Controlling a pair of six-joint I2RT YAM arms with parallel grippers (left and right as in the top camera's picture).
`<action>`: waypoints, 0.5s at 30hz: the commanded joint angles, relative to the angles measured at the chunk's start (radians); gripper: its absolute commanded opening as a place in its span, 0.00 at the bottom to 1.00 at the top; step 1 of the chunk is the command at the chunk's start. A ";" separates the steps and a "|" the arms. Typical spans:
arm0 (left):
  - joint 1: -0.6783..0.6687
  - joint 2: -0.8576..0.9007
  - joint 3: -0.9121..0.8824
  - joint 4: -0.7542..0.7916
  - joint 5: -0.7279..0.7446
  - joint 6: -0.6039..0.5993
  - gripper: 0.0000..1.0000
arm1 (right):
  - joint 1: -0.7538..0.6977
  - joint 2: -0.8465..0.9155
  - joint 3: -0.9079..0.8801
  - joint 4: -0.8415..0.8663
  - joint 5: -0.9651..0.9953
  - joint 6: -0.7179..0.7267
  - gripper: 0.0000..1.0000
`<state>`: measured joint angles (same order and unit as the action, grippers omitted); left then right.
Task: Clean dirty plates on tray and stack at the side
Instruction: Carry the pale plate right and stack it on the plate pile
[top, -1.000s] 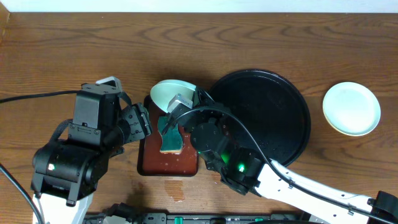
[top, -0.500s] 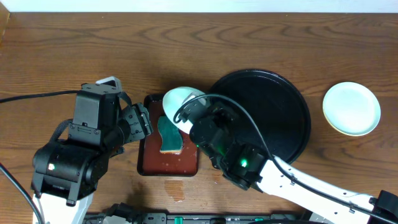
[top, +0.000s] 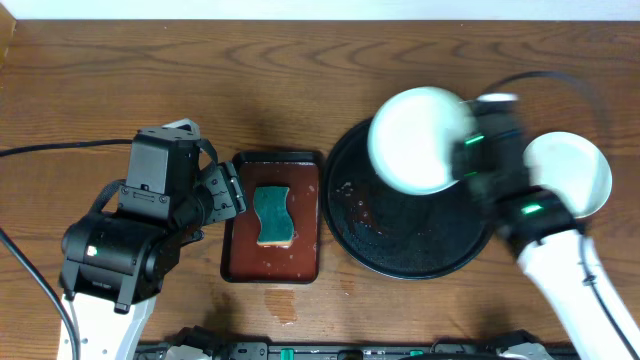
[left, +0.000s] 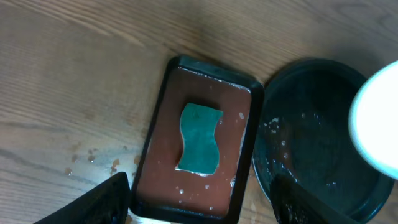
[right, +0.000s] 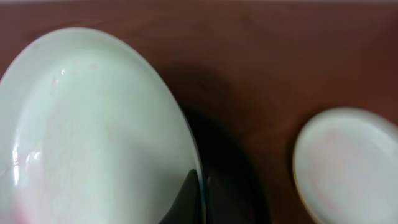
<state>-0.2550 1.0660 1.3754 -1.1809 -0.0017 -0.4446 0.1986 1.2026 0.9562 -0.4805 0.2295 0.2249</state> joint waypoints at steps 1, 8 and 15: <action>0.006 0.000 0.012 -0.003 0.002 0.002 0.73 | -0.262 -0.005 0.007 -0.022 -0.377 0.116 0.01; 0.006 0.000 0.012 -0.003 0.002 0.002 0.73 | -0.741 0.114 0.007 -0.077 -0.444 0.197 0.01; 0.006 0.000 0.012 -0.003 0.002 0.002 0.73 | -0.951 0.280 0.007 -0.060 -0.351 0.314 0.01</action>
<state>-0.2550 1.0660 1.3754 -1.1809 -0.0017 -0.4446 -0.7139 1.4414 0.9562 -0.5491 -0.1455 0.4564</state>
